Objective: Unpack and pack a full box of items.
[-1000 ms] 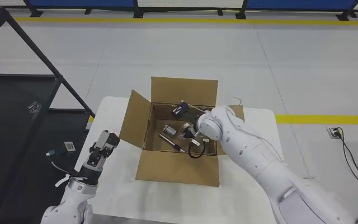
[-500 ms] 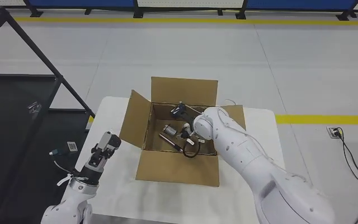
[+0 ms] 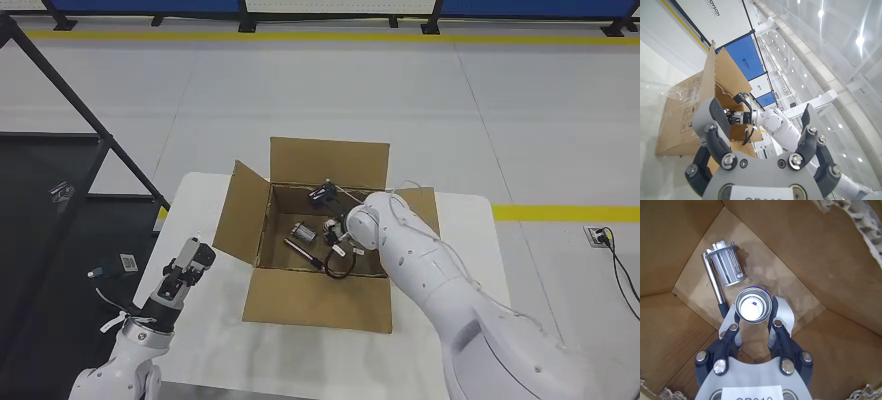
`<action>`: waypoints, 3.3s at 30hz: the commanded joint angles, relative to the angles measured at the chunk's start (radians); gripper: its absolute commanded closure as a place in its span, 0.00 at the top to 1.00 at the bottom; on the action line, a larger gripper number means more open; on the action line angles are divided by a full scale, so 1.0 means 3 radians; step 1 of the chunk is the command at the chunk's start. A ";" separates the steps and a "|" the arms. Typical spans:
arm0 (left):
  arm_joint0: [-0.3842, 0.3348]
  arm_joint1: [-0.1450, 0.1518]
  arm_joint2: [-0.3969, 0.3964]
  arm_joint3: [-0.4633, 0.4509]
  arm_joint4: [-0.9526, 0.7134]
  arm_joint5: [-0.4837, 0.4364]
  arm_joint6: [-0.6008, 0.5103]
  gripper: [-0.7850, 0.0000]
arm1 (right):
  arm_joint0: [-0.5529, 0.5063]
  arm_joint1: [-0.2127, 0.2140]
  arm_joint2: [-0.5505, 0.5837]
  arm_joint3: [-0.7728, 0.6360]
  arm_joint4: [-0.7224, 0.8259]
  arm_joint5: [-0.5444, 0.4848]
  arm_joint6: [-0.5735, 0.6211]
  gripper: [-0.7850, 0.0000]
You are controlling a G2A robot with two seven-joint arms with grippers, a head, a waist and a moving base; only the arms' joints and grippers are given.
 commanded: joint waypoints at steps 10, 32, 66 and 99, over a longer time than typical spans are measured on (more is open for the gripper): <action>0.0016 0.0028 -0.0014 -0.0002 0.0016 0.0006 0.0015 1.00 | 0.0039 -0.0076 0.0038 0.0091 -0.0031 0.0069 -0.0058 0.88; 0.0007 0.0078 0.0032 -0.0054 0.0099 0.0069 0.0050 1.00 | 0.0053 -0.0277 0.0020 0.0196 -0.0254 0.0375 -0.0068 0.00; -0.0071 0.0106 0.0401 -0.0088 0.0180 0.0027 0.0218 1.00 | 0.0001 0.0284 0.0283 -0.1254 -0.1131 -0.0225 -0.0190 0.00; -0.0049 0.0138 0.0451 -0.0048 0.0149 -0.0012 0.0305 1.00 | -0.2677 0.1277 0.3415 -0.4848 -0.2942 0.1460 0.2102 0.00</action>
